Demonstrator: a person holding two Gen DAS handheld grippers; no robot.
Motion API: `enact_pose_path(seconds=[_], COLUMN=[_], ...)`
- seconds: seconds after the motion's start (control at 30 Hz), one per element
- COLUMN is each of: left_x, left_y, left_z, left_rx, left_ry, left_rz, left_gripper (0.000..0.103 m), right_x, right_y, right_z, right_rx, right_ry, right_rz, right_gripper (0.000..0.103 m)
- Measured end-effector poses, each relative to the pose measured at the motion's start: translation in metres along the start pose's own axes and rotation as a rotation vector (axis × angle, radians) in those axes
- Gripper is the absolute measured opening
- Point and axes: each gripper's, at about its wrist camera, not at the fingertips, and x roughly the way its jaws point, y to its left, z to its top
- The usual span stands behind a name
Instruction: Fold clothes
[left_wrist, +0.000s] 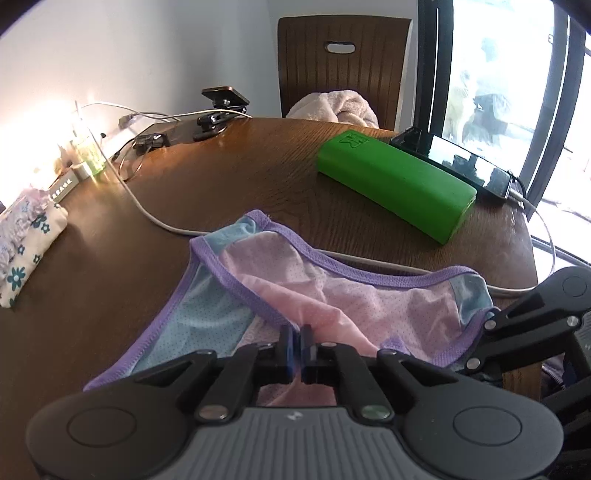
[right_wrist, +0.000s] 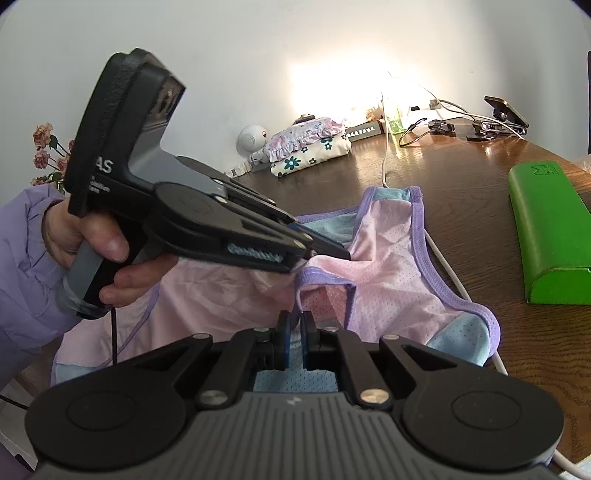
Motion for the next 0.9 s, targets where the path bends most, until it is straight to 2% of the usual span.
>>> enact_pose_path(seconds=[0.2,0.5,0.53,0.57,0.63,0.67,0.7,0.73,0.77,0.83,0.87,0.9], left_x=[-0.024,-0.044,-0.044,-0.044,-0.046,-0.047,-0.048,-0.048,-0.048,-0.048,-0.048,-0.048], left_y=[0.018,0.046,0.048,0.05,0.051,0.05,0.05,0.049,0.048,0.046,0.045,0.045], left_z=[0.006,-0.002,-0.003,-0.004,-0.005,-0.005,-0.005,-0.005,-0.004,-0.002,-0.002,-0.001], left_rx=[-0.039,-0.133,-0.136,-0.14,-0.139,-0.135,-0.131,-0.127,-0.122,-0.113,-0.111,-0.108], left_ry=[-0.07,-0.106,-0.107,-0.108,-0.115,-0.119,-0.123,-0.127,-0.128,-0.132,-0.134,-0.136], left_rz=[0.023,0.0,0.002,-0.001,-0.007,-0.012,-0.017,-0.018,-0.02,-0.026,-0.025,-0.022], left_gripper=[0.0,0.001,0.001,0.001,0.001,0.001,0.001,0.001,0.001,0.001,0.001,0.001], right_x=[-0.005,-0.009,-0.008,-0.007,-0.004,-0.003,-0.002,0.002,0.005,0.015,0.018,0.017], right_y=[0.002,0.015,0.014,0.012,0.008,0.007,0.005,0.005,0.005,0.005,0.006,0.009], right_z=[0.001,-0.002,0.0,0.001,0.004,0.005,0.007,0.01,0.013,0.017,0.019,0.018], right_rx=[-0.014,-0.089,-0.079,-0.069,-0.048,-0.038,-0.027,-0.027,-0.026,-0.013,-0.014,-0.026], right_ry=[-0.032,-0.063,-0.055,-0.046,-0.027,-0.018,-0.009,-0.014,-0.018,-0.019,-0.007,-0.011], right_rz=[0.018,0.069,0.052,0.035,0.001,-0.016,-0.032,-0.037,-0.042,-0.008,-0.001,0.004], right_gripper=[0.006,0.005,0.005,0.006,0.02,0.04,0.044,0.044,0.043,0.023,0.004,0.002])
